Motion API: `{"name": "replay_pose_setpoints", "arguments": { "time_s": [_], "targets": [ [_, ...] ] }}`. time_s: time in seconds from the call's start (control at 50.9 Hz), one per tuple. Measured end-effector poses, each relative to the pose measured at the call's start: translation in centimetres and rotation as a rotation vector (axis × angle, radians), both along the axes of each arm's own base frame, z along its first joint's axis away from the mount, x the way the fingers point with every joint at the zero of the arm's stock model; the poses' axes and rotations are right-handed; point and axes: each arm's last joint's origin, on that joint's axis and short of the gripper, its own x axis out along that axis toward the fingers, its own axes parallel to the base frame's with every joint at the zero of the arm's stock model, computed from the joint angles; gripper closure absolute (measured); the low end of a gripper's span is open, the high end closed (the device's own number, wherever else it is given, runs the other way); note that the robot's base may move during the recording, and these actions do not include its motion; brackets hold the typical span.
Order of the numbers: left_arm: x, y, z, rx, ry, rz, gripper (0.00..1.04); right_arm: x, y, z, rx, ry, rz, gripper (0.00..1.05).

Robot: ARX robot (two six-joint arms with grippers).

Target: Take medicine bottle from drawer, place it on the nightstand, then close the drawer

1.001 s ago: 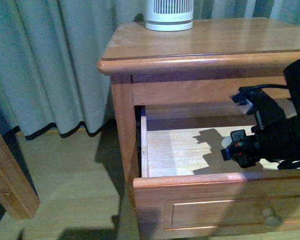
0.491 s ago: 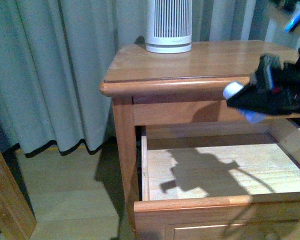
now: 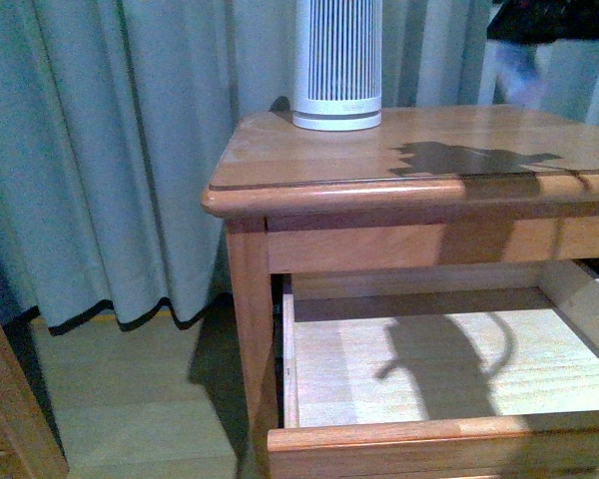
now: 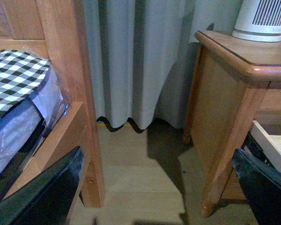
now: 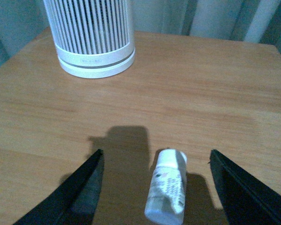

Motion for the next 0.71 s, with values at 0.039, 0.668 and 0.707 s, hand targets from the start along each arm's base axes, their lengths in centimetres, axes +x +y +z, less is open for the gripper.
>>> {"name": "replay_pose_setpoints", "arguments": {
  "time_s": [0.039,0.668,0.707],
  "targets": [
    [0.0,0.0,0.0,0.000,0.000,0.000,0.07,-0.1,0.1,-0.2,0.001,-0.013,0.002,0.25],
    [0.0,0.0,0.0,0.000,0.000,0.000,0.07,-27.0,-2.0,-10.7,0.057,0.078,-0.033,0.59],
    [0.0,0.0,0.0,0.000,0.000,0.000,0.07,-27.2,-2.2,-12.0,0.054,0.097,-0.047,0.63]
  ]
}}
